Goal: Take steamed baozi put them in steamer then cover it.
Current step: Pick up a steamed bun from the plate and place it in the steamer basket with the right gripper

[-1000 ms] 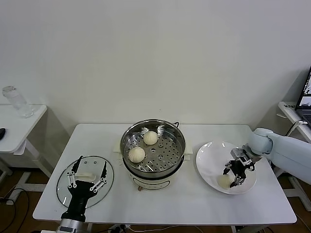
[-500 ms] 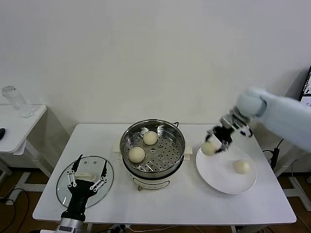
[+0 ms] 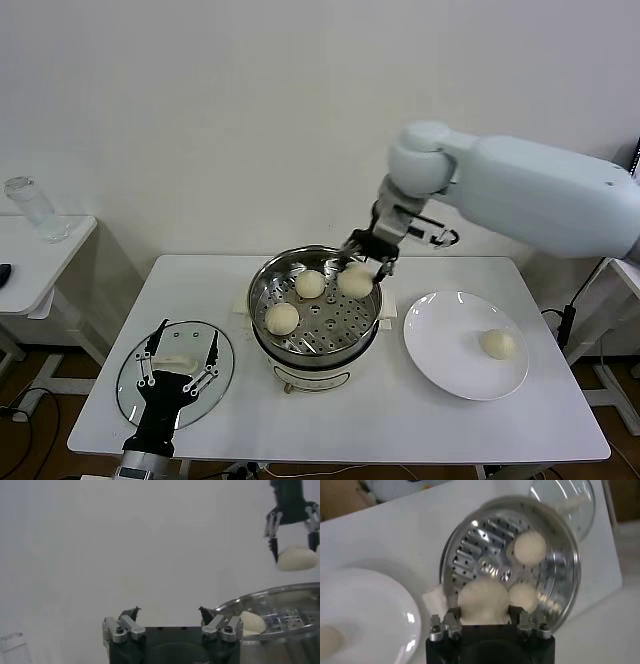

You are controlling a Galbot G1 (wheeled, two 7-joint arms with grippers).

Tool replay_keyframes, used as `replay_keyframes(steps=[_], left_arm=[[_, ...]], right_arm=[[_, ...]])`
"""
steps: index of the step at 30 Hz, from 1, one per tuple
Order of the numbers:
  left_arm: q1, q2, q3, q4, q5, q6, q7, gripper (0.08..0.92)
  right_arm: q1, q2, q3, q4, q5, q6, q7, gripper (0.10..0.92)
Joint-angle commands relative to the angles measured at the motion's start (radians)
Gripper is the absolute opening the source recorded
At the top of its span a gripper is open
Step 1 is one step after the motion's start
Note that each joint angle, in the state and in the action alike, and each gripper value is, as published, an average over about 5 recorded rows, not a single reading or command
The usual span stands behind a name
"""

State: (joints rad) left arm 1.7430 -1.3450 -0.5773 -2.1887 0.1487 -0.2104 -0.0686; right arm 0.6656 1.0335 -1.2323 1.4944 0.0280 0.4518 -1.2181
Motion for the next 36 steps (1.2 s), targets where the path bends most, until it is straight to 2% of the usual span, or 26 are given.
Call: replay_keyframes(steps=[1,10,24,27,32,36], left_arm=[[-0.001,-0.001,0.000,0.002,0.000,-0.001,0.000,0.823],[0.000,-0.008,0.003,-0.003,-0.001,-0.005,-0.005,0.823],[0.002,-0.006,-0.006,-0.005,-0.004,-0.010,-0.005,0.823],[0.002,-0.005,-0.011,-0.006,-0.007,-0.010,-0.005,0.823],[0.000,-0.006,-0.013,-0.008,-0.009,-0.009,-0.005,0.823],[0.001,-0.005,-0.013,-0.007,-0.009,-0.009,-0.005,0.823]], right_arm=[[-0.049,0.100,-0.026,0.048,-0.136,0.154,0.030,0.660],[-0.116,0.118,-0.045,0.010,-0.233,0.223,0.058,0.636],[-0.169,0.155,-0.047,-0.002,-0.276,0.226,0.072,0.642],[-0.169,0.157,-0.047,0.000,-0.281,0.225,0.080,0.674],[-0.163,0.141,-0.014,0.002,-0.307,0.213,0.095,0.790],[-0.159,0.096,0.073,-0.009,-0.284,0.165,0.085,0.820]])
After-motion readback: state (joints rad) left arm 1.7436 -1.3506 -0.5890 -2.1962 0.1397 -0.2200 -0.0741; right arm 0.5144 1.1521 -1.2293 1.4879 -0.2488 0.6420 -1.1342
